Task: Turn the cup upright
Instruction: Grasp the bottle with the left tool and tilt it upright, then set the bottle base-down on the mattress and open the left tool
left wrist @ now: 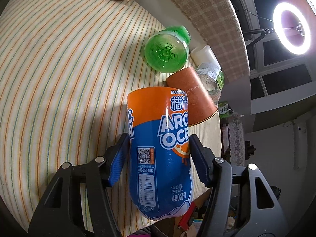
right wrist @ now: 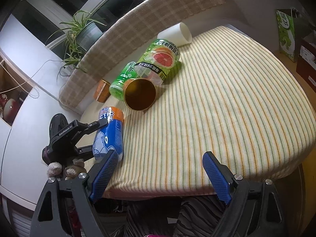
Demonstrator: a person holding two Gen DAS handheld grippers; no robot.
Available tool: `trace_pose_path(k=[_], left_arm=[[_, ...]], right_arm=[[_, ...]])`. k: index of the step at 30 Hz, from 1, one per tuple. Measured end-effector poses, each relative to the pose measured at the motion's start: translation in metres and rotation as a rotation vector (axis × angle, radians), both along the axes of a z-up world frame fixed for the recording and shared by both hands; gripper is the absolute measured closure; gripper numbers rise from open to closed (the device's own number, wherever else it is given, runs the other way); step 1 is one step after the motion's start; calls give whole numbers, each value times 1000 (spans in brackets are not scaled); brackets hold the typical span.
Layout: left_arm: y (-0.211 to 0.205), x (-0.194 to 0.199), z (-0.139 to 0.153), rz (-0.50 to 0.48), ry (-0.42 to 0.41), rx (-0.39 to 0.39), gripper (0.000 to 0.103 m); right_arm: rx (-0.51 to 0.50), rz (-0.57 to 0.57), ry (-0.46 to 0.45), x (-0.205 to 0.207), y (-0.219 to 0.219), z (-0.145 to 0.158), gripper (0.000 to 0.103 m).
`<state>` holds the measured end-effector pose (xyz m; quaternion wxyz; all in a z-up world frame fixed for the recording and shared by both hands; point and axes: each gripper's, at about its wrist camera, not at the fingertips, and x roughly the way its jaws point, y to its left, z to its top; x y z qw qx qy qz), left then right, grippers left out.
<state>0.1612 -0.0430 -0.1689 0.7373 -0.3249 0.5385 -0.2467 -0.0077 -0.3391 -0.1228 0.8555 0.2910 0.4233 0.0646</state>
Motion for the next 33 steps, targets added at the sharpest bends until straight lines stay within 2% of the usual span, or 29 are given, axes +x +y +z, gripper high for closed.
trace_pose_path(k=[7,15,24,33], left_arm=[[-1,-5,11,5,-52,45,41],[-7,-17,41,9,-207,158,42],[-17,-26,68,20,-391,340,42],[-34,-30,73,5,-521,508,42]], right_arm=[[0,-3,3,0,0,-1,13],[1,5,5,3,1,-2,13],[1,3,11,3,2,-3,13],[-1,4,11,2,3,-3,13]])
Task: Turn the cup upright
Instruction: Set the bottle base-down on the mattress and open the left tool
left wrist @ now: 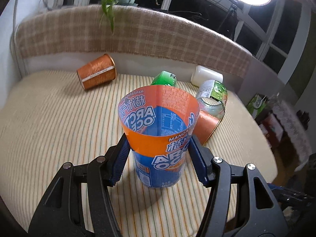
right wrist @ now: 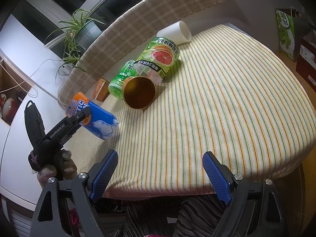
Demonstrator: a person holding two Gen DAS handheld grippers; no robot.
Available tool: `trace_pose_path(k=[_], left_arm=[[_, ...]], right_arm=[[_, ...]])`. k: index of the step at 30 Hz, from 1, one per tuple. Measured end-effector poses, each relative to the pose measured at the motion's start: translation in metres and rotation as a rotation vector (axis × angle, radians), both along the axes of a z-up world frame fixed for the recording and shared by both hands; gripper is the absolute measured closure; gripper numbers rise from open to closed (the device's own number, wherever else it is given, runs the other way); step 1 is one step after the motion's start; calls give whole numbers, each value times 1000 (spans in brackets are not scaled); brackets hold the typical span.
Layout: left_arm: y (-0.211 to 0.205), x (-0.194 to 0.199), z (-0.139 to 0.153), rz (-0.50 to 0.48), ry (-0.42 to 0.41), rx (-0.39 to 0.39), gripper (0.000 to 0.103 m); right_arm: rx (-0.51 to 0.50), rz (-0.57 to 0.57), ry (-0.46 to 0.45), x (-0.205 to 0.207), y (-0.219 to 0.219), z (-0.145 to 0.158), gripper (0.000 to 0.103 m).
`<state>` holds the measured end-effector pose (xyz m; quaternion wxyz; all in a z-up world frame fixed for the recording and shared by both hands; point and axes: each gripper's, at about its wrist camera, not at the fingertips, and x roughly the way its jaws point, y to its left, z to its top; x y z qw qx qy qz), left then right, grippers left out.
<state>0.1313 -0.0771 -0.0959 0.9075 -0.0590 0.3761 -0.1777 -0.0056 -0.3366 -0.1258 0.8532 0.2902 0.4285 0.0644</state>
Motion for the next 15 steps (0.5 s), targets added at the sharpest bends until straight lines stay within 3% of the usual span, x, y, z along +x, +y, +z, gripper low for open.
trace_pose_path(k=[15], left_arm=[[-23,-14,-4,-48,-60,108,42]], right_arm=[[-22,2,-11,1,1,4,13]])
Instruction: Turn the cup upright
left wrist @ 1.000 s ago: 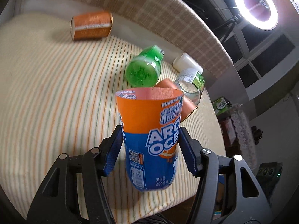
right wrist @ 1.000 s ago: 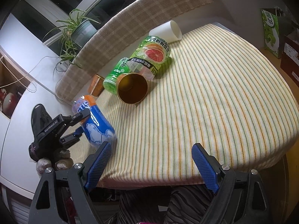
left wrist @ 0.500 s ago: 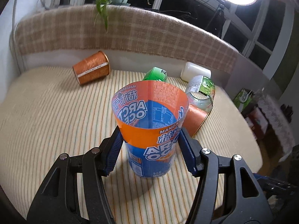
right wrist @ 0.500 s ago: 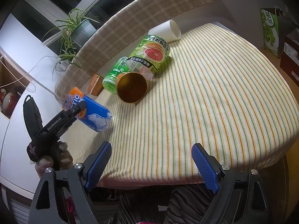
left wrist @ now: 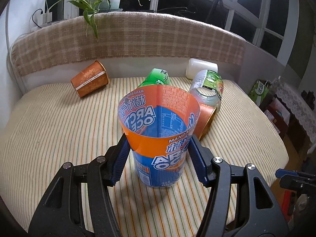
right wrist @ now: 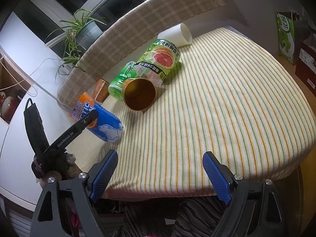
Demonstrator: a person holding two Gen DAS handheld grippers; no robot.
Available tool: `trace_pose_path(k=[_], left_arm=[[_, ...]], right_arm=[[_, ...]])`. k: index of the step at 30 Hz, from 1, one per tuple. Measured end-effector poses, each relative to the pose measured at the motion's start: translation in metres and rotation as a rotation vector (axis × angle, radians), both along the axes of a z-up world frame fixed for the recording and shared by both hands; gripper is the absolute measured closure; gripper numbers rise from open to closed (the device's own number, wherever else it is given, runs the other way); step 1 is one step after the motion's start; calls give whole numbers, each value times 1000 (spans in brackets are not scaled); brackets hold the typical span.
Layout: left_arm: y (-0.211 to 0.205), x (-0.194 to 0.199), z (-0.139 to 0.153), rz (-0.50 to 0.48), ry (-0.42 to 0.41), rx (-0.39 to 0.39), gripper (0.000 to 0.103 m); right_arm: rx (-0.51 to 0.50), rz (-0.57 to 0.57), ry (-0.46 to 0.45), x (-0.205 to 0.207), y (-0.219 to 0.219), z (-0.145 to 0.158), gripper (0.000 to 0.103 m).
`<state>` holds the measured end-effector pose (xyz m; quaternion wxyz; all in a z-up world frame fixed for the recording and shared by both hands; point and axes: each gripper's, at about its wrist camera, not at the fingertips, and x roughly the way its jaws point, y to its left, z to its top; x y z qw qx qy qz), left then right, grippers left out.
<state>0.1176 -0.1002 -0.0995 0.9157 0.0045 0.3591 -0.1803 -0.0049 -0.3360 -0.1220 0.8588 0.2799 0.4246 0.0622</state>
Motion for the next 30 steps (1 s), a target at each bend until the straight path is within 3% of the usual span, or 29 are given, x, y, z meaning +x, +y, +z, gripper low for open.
trace_pose_path(k=[25,28,30], left_arm=[[-8,-9,-4,-43,25,-29,39],[-9,-11,-5,-52,37,-37,34],[-8,-12,-6,-56,44,-43,24]], right_arm=[[-4,1,-3,0,1,2,13],[-5,3,-4,-1,1,4,13],[-8,3,-5,-1,1,4,13]])
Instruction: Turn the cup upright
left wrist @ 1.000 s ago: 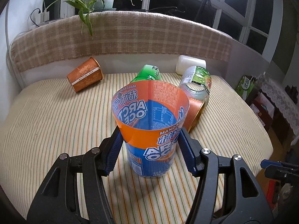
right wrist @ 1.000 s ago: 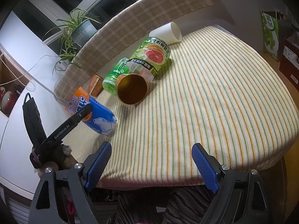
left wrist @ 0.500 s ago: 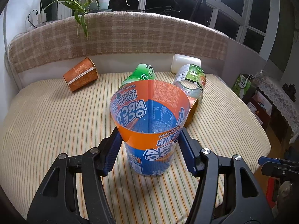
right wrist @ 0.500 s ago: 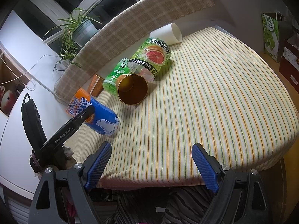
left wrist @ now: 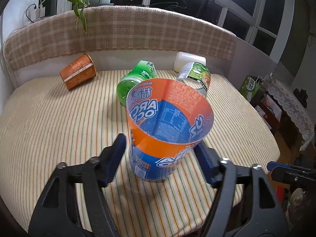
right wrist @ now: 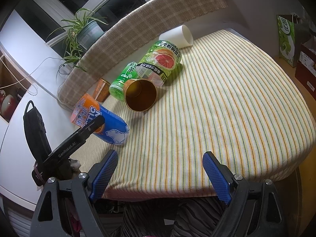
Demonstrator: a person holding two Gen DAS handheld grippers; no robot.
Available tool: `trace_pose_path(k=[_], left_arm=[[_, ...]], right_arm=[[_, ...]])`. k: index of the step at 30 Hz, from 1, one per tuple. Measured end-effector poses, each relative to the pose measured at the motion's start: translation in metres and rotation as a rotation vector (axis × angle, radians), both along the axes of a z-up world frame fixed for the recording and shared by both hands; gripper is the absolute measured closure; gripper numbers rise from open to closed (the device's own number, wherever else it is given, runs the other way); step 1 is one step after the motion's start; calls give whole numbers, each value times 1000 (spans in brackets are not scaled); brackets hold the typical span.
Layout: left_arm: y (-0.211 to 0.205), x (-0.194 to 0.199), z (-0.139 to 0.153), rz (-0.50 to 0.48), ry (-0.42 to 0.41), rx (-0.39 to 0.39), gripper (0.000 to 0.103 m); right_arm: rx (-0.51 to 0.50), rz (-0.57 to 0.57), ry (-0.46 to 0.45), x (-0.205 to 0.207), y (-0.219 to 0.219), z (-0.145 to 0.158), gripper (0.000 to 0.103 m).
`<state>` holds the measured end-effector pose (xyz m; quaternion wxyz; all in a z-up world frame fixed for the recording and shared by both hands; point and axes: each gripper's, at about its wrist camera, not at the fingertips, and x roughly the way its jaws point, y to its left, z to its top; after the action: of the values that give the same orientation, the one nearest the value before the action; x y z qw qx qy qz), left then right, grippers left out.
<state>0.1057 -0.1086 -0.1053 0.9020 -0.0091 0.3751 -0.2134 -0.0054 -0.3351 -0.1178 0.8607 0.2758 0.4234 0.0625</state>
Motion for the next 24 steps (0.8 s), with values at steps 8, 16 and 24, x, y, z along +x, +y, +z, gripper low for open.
trace_pose_path(k=[8,16,24], left_arm=[[7,-8,-3,1,26,-10,19],[37,-35,15,103,-50,-19,19],[62,-65,57,222,-228,-43,13]], right_arm=[[-50,7,-30,1,5,8,13],[-205,18,-137,1,21,33,13],[-313,-4,-228,4,37,50,11]])
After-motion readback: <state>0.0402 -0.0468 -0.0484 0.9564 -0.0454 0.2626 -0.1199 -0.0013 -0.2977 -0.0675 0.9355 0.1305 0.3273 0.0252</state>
